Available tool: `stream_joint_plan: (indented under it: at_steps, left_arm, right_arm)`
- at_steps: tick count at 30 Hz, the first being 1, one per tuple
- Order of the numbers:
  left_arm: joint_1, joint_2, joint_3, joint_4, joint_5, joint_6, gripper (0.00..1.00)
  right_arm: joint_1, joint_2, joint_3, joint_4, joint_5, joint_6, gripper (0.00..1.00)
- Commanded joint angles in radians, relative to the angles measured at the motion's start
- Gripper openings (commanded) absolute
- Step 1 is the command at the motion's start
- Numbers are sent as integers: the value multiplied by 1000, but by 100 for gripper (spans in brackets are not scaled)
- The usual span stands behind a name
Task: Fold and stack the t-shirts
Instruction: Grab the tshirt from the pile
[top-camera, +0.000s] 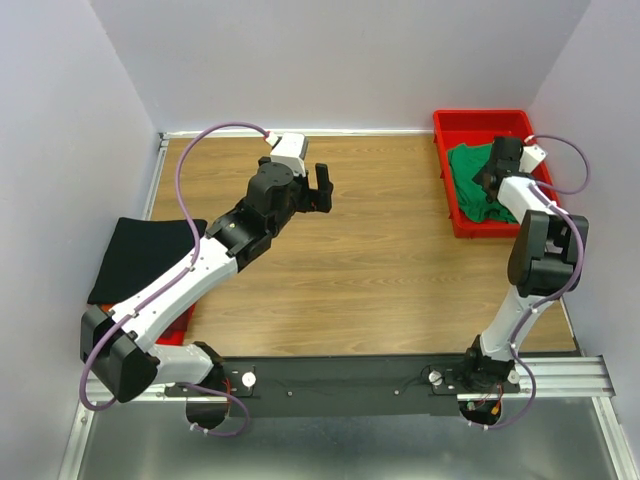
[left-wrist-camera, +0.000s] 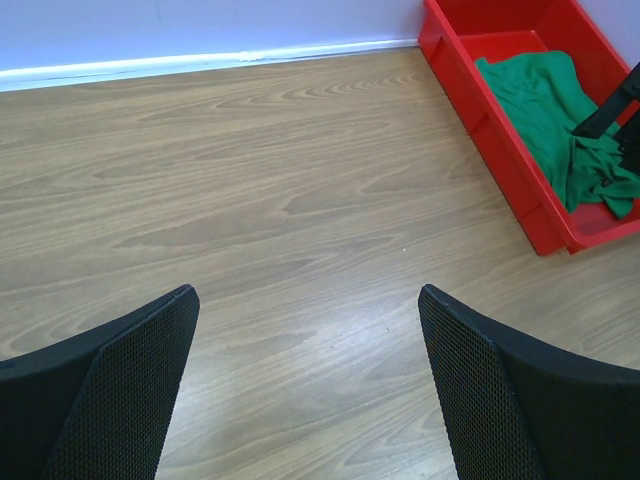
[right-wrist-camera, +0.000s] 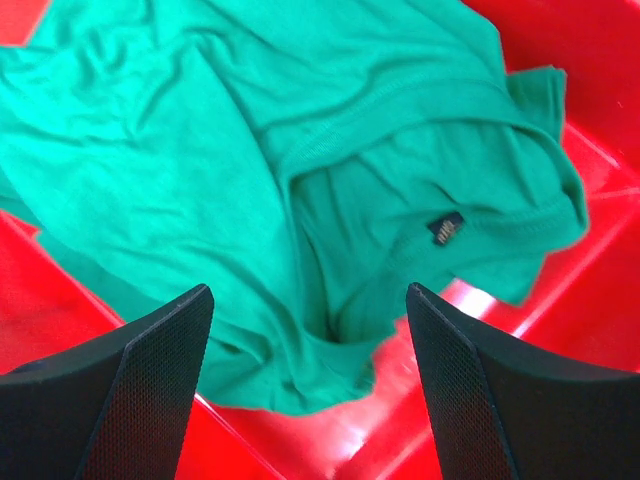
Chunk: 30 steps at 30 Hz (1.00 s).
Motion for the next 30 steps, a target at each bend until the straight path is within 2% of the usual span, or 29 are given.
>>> stream_joint_plan:
  at_steps: [1, 7, 11, 14, 17, 18, 20, 21, 22, 27, 30]
  left_arm:
    - [3, 14, -3, -1, 19, -9, 98]
    - [3, 21, -1, -1, 31, -15, 98]
    - [3, 21, -1, -1, 31, -21, 98]
    - [3, 21, 2, -1, 37, -24, 98]
    - [3, 25, 5, -3, 44, -33, 95]
    - [3, 23, 5, -3, 41, -38, 95]
    - [3, 17, 5, -3, 24, -45, 91]
    - [5, 8, 6, -3, 19, -45, 90]
    - [3, 3, 8, -4, 13, -47, 90]
    - [5, -32, 5, 14, -25, -48, 90]
    - [8, -46, 12, 16, -55, -44, 90]
  right_arm:
    - [0, -37, -59, -9, 46, -10, 84]
    - [0, 21, -60, -9, 17, 0, 81]
    - [0, 84, -16, -11, -11, 4, 73]
    - [0, 116, 21, -9, -47, 12, 61]
    - [0, 131, 65, -11, -71, 12, 42]
    - [-2, 127, 73, -12, -71, 12, 29]
    - [-2, 101, 94, -11, -72, 10, 17]
    - [0, 87, 102, -11, -74, 9, 5]
    - [-2, 73, 113, -9, -77, 4, 1]
    - [-2, -60, 197, -11, -143, -20, 0]
    - [3, -146, 257, -8, -262, -30, 0]
